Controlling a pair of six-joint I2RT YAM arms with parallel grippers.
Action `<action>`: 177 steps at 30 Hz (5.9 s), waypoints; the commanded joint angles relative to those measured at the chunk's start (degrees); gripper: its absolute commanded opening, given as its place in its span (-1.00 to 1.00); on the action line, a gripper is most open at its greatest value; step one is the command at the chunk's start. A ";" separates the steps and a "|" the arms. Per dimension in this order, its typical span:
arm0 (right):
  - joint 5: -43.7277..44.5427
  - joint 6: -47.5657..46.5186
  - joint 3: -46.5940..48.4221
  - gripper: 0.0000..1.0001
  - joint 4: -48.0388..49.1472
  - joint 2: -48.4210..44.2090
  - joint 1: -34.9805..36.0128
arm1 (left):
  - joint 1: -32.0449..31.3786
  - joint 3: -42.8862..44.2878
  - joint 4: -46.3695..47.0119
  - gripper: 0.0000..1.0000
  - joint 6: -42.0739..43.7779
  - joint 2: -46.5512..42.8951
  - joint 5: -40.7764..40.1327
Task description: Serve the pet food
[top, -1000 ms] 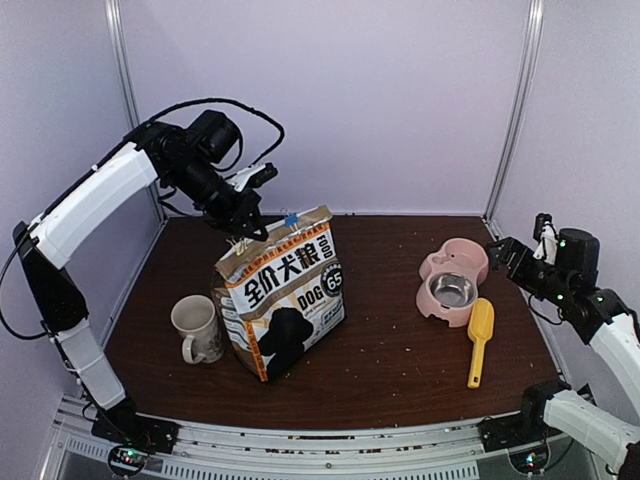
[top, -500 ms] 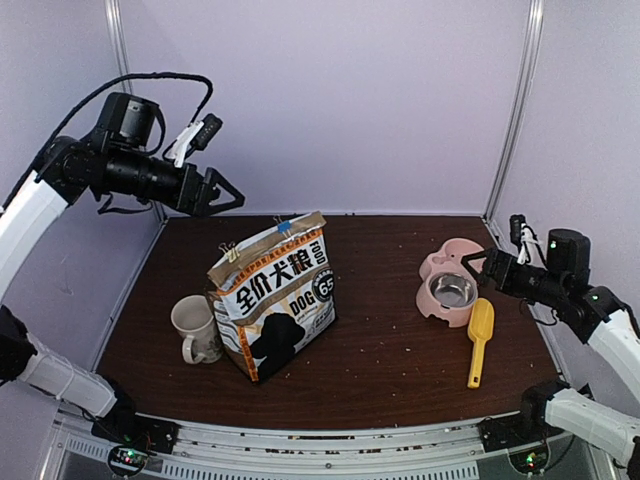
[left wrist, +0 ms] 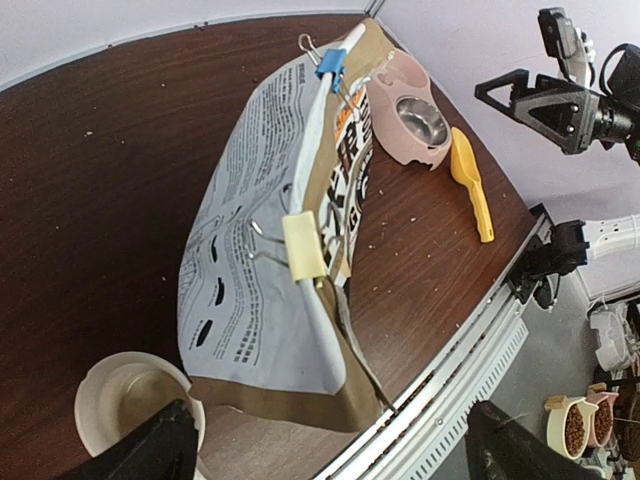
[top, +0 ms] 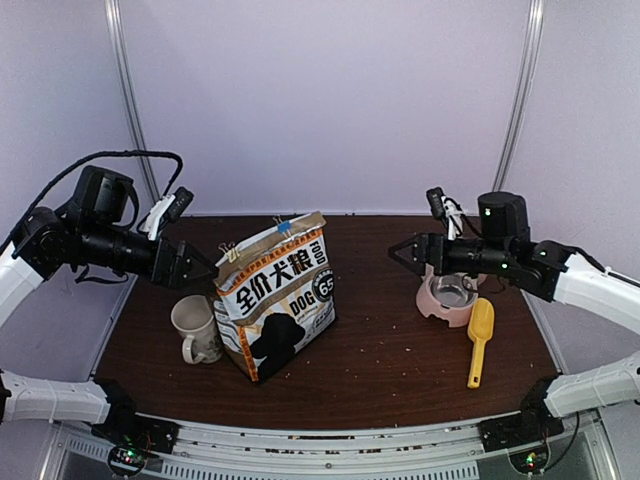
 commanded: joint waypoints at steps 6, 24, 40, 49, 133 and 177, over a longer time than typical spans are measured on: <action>-3.15 4.50 19.22 0.50 10.03 22.01 5.07 | -0.26 -3.06 6.54 0.57 -2.18 -0.41 2.41; -20.24 6.04 35.71 0.40 19.73 42.12 5.37 | -0.25 -4.64 6.50 -0.30 -1.11 1.29 2.25; -18.85 3.66 14.33 -1.00 20.00 20.81 6.51 | -0.25 -0.40 7.85 -1.00 6.48 4.94 0.45; -1.60 5.12 -6.75 -0.99 16.18 1.26 14.45 | -0.30 4.40 8.73 -0.82 17.32 11.08 10.74; 10.34 -11.73 37.38 1.00 -23.31 17.09 15.56 | -0.22 -8.32 24.48 -1.00 30.98 7.67 8.71; -23.72 -14.28 40.90 0.10 -24.91 28.87 8.35 | -0.21 -8.43 24.48 -1.00 31.07 7.59 9.49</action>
